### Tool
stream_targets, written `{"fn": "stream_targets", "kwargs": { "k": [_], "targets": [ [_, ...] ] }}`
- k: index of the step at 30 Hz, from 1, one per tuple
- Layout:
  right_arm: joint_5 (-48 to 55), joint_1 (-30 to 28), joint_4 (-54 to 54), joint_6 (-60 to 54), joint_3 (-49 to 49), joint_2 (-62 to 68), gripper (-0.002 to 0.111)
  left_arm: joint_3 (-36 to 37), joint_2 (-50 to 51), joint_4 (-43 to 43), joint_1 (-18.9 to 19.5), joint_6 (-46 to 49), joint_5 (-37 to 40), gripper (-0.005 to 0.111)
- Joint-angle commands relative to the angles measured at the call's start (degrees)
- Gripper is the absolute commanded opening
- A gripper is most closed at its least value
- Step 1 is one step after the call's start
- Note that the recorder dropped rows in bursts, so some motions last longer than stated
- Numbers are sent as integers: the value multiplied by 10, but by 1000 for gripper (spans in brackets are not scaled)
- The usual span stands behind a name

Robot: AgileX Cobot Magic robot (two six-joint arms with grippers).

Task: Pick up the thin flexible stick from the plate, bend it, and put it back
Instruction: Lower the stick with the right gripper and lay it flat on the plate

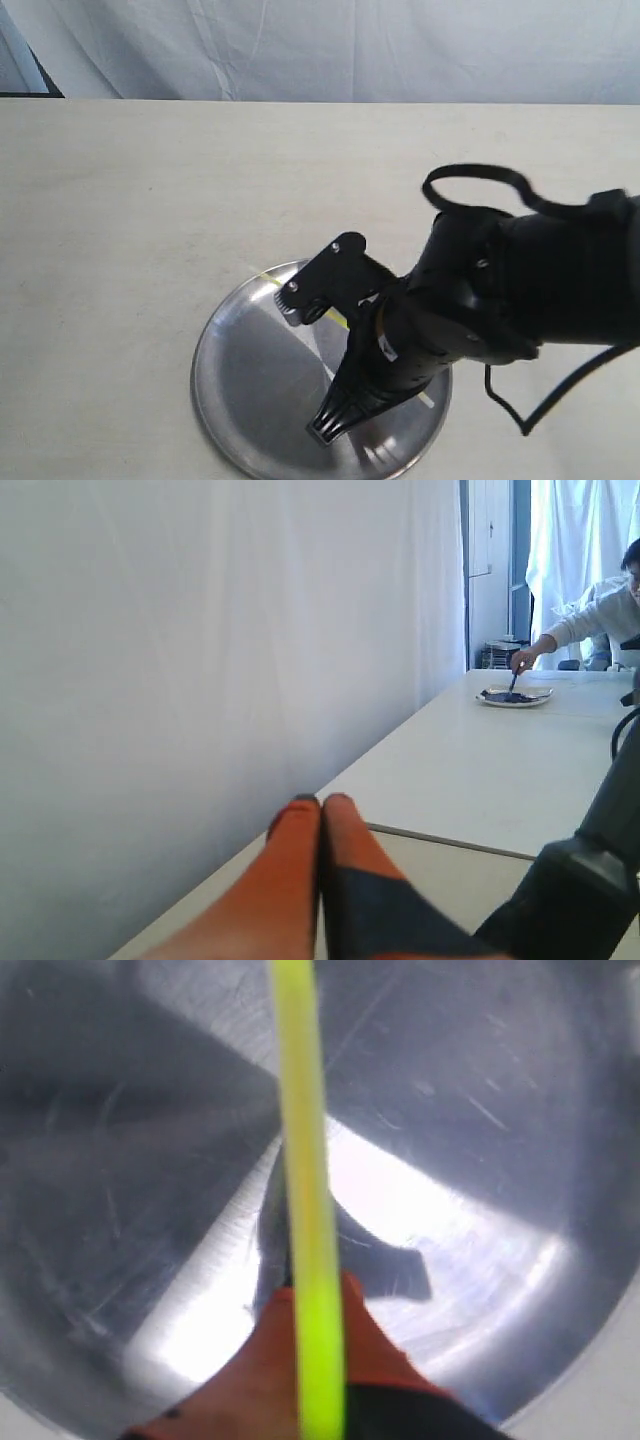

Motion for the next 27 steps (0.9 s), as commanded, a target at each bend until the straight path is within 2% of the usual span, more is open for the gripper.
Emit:
{"fn": "stream_targets", "kwargs": {
  "k": [1, 4, 9, 11, 13, 14, 17, 24, 27],
  "targets": [
    [-50, -2, -1, -1, -1, 53, 0, -4, -7, -1, 0, 0, -2, 0],
    [-74, -2, -1, -1, -1, 68, 7, -4, -7, -1, 0, 0, -2, 0],
    [-82, -2, -1, -1, -1, 55, 42, -4, -7, -1, 0, 0, 2, 0],
    [-77, -2, 5, -1, -1, 44, 52, -4, -7, -1, 0, 0, 6, 0],
    [-72, -2, 13, -1, -1, 25, 49, -4, -7, -1, 0, 0, 13, 0],
    [-68, -2, 13, -1, -1, 12, 43, -4, -7, -1, 0, 0, 13, 0],
    [-56, -2, 13, -1, -1, -77, 0, -4, -7, -1, 0, 0, 14, 0],
    [-4, -2, 33, -1, -1, -286, 0, -4, -7, -1, 0, 0, 14, 0],
    [-14, -2, 43, -1, -1, -324, 0, -4, -7, -1, 0, 0, 14, 0]
  ]
}}
